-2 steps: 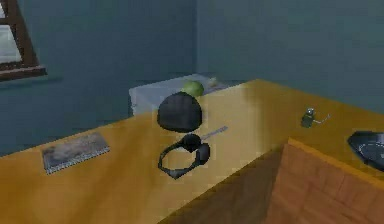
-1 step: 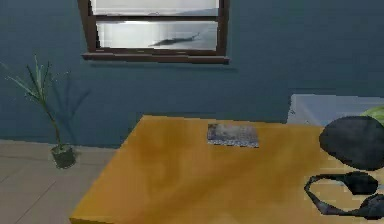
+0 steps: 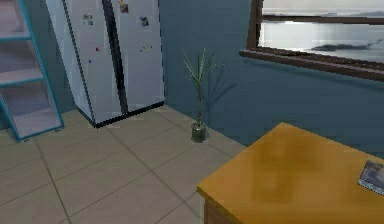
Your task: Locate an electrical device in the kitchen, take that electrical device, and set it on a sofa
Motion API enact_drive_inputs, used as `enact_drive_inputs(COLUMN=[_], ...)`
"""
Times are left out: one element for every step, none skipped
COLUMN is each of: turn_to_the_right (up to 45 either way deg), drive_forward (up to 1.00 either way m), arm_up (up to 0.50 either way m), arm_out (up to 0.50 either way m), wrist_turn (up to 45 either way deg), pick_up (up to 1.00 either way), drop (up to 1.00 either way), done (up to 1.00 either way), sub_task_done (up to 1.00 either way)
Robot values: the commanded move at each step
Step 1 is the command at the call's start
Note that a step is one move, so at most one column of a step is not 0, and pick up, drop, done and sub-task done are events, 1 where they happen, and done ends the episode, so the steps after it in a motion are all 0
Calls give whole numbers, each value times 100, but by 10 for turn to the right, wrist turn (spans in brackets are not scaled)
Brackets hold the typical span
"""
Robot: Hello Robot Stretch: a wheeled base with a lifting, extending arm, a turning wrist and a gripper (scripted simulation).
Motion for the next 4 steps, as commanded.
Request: enact_drive_inputs(turn_to_the_right=[0,0,0,0], drive_forward=[0,0,0,0], arm_up=[50,38,0,0], arm_out=[0,0,26,0], wrist_turn=[0,0,0,450], pick_up=[0,0,0,0], drop=[0,0,0,0], done=[0,0,0,0], sub_task_done=[0,0,0,0])
